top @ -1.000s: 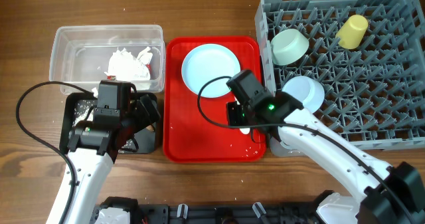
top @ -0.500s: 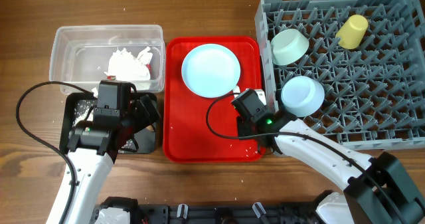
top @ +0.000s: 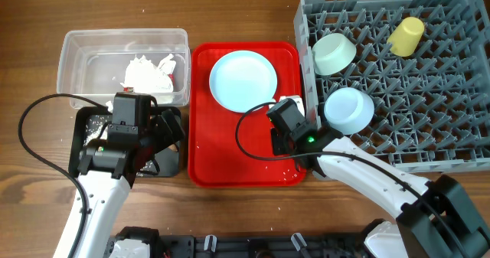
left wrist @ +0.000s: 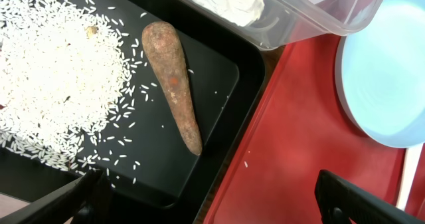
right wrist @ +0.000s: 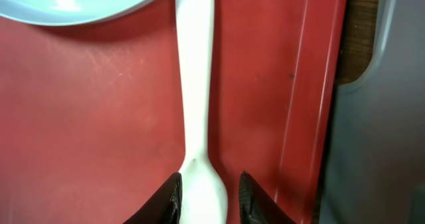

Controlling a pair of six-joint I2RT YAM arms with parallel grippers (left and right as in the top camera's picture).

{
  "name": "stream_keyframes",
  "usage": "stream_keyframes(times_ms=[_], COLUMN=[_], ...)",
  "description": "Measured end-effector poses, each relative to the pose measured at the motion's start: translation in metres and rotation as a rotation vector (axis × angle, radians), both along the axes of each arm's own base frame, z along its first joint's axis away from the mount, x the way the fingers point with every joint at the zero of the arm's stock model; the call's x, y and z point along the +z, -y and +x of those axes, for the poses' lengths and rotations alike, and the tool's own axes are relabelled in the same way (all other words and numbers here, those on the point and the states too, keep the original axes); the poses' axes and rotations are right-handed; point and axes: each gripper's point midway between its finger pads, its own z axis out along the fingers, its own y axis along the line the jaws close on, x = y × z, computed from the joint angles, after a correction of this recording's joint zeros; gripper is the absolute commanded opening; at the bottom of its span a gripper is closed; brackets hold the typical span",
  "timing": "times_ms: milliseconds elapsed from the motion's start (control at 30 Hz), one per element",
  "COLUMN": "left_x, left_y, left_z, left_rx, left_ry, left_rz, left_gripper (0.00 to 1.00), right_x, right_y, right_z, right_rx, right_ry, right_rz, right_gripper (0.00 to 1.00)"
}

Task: Sort waste into correct bins and load items into the dishwasher rack
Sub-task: 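Lower the right gripper onto the white spoon to grasp it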

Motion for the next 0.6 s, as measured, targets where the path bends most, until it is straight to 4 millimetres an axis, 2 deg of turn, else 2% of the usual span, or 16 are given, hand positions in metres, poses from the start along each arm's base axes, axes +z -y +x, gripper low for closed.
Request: stream_keyframes(times_ms=[100,267,500,600], left_x=[0.000,0.000,0.000,0.000], left_y=[0.000,0.000,0.000,0.000], left_z=[0.000,0.000,0.000,0.000], left_rx=[0.000,0.000,0.000,0.000], left_ry=[0.000,0.000,0.000,0.000], left_rz=[0.000,0.000,0.000,0.000], left_gripper=[1.00,1.00,1.00,1.00], right_x=[-0.002,-0.005,-0.017,-0.020], right_y=[0.001,0.002,0.004,0.005], right_z=[-0.001,-0.001,-0.004,-0.005], right_rx=[0.013,0.024,0.057,0.076], right_ry=[-0.005,-0.011,-0.039,-0.044], right_rz=[-0.013,-0.025,-0.064,-0.077], right_gripper=[0.33,0.34,0.40,0.39])
